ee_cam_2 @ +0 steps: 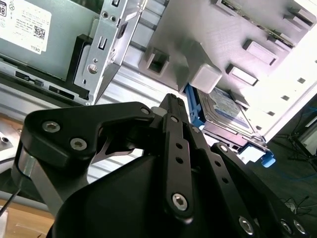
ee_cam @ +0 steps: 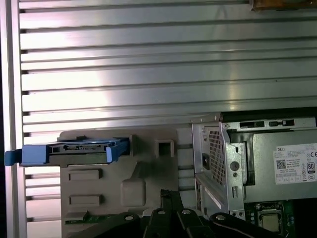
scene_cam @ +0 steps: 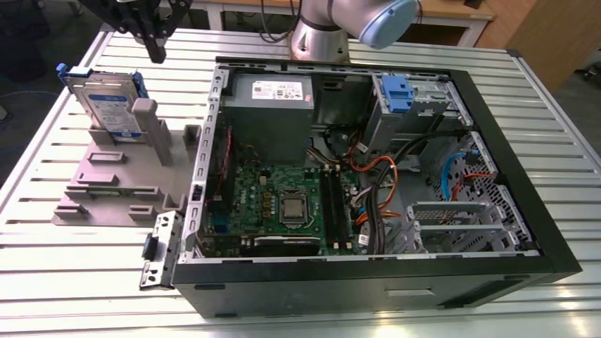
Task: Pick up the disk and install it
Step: 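Reach for the disk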
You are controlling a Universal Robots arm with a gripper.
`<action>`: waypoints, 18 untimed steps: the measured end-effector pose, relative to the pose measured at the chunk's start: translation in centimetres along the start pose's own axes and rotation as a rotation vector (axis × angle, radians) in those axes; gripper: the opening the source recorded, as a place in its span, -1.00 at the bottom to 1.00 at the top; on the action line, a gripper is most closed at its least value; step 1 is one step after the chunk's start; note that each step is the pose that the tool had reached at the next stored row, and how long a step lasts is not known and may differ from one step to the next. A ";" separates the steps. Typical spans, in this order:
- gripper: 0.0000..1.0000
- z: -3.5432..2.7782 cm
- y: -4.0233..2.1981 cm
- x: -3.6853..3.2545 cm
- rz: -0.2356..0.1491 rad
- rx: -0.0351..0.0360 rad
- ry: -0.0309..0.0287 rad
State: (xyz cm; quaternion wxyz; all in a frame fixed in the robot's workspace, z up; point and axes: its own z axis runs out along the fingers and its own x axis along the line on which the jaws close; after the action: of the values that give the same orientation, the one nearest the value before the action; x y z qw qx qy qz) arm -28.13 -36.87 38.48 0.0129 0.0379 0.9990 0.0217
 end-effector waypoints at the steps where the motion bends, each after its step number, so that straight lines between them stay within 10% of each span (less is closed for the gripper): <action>1: -0.79 0.01 0.05 0.09 0.000 0.0000 0.0000; 18: -0.79 0.18 0.83 1.68 0.000 0.0000 0.0000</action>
State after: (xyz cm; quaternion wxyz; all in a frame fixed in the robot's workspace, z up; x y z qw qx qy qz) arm -29.73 -35.91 38.30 0.0130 0.0379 0.9990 0.0217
